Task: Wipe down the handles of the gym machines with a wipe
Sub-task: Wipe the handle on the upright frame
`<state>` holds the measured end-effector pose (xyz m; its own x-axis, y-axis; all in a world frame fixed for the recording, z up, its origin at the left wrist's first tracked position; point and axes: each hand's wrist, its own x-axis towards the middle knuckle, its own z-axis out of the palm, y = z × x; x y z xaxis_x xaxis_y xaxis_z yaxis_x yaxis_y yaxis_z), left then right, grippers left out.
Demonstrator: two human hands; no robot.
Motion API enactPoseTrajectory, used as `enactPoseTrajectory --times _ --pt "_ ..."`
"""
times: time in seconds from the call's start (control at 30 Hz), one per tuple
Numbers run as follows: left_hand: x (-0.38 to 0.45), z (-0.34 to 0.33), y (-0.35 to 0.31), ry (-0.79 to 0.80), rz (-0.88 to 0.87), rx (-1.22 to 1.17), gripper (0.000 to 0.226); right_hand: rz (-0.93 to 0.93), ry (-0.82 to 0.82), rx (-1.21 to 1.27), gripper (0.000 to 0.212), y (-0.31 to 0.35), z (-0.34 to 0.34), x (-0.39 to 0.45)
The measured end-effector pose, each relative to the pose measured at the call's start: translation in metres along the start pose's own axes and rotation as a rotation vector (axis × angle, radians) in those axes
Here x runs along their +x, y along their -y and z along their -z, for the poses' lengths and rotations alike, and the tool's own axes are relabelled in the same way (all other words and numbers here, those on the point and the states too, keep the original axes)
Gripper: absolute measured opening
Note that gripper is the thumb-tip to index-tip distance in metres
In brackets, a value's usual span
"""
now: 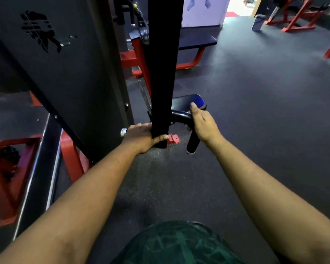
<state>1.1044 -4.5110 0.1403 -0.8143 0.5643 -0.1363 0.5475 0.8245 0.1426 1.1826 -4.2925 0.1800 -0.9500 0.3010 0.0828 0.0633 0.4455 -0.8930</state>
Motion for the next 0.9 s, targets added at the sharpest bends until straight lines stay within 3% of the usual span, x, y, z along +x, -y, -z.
enactPoseTrajectory --times 0.1,0.2,0.27,0.37,0.47,0.57,0.67,0.77,0.9 --pt "0.0 -0.001 0.001 -0.006 0.01 -0.008 0.106 -0.075 -0.058 0.222 0.07 -0.044 -0.005 -0.02" --pt "-0.005 0.001 -0.001 0.001 0.015 -0.023 0.102 -0.344 0.052 0.322 0.108 -0.086 -0.016 -0.037" --pt "-0.009 0.002 -0.004 -0.017 0.018 -0.039 0.094 -0.404 0.092 0.381 0.123 -0.098 -0.022 -0.037" --pt "-0.011 0.003 -0.006 -0.038 0.011 -0.066 0.087 -0.335 0.01 0.461 0.103 -0.067 -0.017 -0.024" --pt "-0.01 0.001 -0.005 -0.04 0.018 -0.088 0.097 -0.141 -0.091 0.491 0.095 -0.046 -0.014 -0.02" --pt "-0.008 -0.002 -0.004 -0.07 0.025 -0.048 0.104 0.005 -0.084 0.302 0.089 -0.071 -0.024 -0.031" --pt "-0.009 -0.007 -0.008 -0.159 0.042 -0.022 0.1 0.0 -0.05 0.118 0.072 -0.108 -0.031 -0.039" --pt "-0.01 -0.022 -0.007 -0.248 0.062 -0.024 0.099 -0.01 0.047 -0.029 0.029 -0.115 -0.028 -0.045" --pt "-0.017 -0.063 -0.005 -0.45 0.105 -0.142 0.091 0.036 0.233 -0.194 0.039 -0.124 -0.01 -0.047"
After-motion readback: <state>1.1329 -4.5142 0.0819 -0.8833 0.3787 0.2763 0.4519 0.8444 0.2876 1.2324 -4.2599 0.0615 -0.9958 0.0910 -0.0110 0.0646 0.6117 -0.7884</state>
